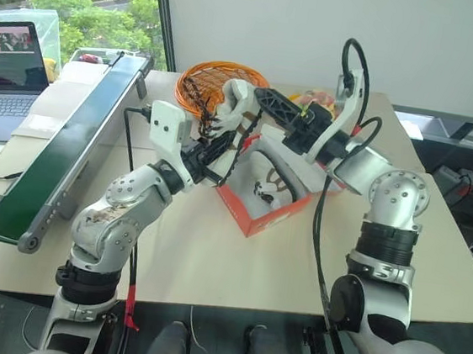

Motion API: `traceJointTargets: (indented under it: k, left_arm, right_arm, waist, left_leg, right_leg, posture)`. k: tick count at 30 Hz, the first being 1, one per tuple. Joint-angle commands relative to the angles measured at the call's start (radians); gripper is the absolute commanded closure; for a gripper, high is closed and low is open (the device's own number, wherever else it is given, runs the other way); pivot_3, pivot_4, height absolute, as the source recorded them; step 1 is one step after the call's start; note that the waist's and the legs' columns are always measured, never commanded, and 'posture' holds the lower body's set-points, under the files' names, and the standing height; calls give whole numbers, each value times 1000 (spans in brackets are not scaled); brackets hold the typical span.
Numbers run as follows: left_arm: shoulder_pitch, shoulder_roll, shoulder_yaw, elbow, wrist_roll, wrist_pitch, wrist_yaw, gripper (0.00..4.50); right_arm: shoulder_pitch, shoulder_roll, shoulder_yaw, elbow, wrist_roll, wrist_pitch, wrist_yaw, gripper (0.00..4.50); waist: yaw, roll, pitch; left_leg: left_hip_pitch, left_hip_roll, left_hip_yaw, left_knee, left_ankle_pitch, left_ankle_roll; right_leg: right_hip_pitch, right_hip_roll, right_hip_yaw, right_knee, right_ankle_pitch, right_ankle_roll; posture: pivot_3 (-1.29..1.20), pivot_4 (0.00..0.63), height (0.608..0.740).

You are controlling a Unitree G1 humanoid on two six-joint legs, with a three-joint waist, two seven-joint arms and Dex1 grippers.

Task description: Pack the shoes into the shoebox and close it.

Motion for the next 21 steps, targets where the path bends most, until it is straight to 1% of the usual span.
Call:
traceJointTargets:
  k: [1,8,14,18,21]
  left_arm:
    - [-25,-12,5,6,35,-65,-31,4090]
    - [-36,-41,-2,43,55,-80,-65,4090]
    - [-52,-88,-26,24,57,-57,-62,4090]
    - [-109,-135,-46,18,55,-27,-41,4090]
    - [-121,-147,-49,-3,52,-2,-34,4090]
  right_arm:
    - [-20,27,-43,-58,128,39,-53,60]
    - [2,35,-14,-120,196,53,-101,60]
    - [25,38,33,-146,170,37,-100,60]
    - [48,27,91,-147,110,10,-75,60]
    - [58,11,131,-136,59,-18,-47,60]
  waist:
    - [0,0,0]
    - [3,0,0]
    - [2,0,0]
    - [2,0,0]
    - [0,1,0]
  left_leg:
    - [0,0,0,0,0,0]
    - [-1,0,0,0,0,0]
    - [-1,0,0,0,0,0]
    - [-1,0,0,0,0,0]
    - [0,0,0,1,0,0]
  right_leg:
    - [0,0,0,0,0,0]
    - [0,0,0,-1,0,0]
    - [0,0,0,-1,0,0]
    - [0,0,0,0,0,0]
    - [1,0,0,-1,0,1]
  posture:
    - [0,150,740]
    - [0,150,740]
    - [0,150,740]
    - [0,150,740]
    - [0,150,740]
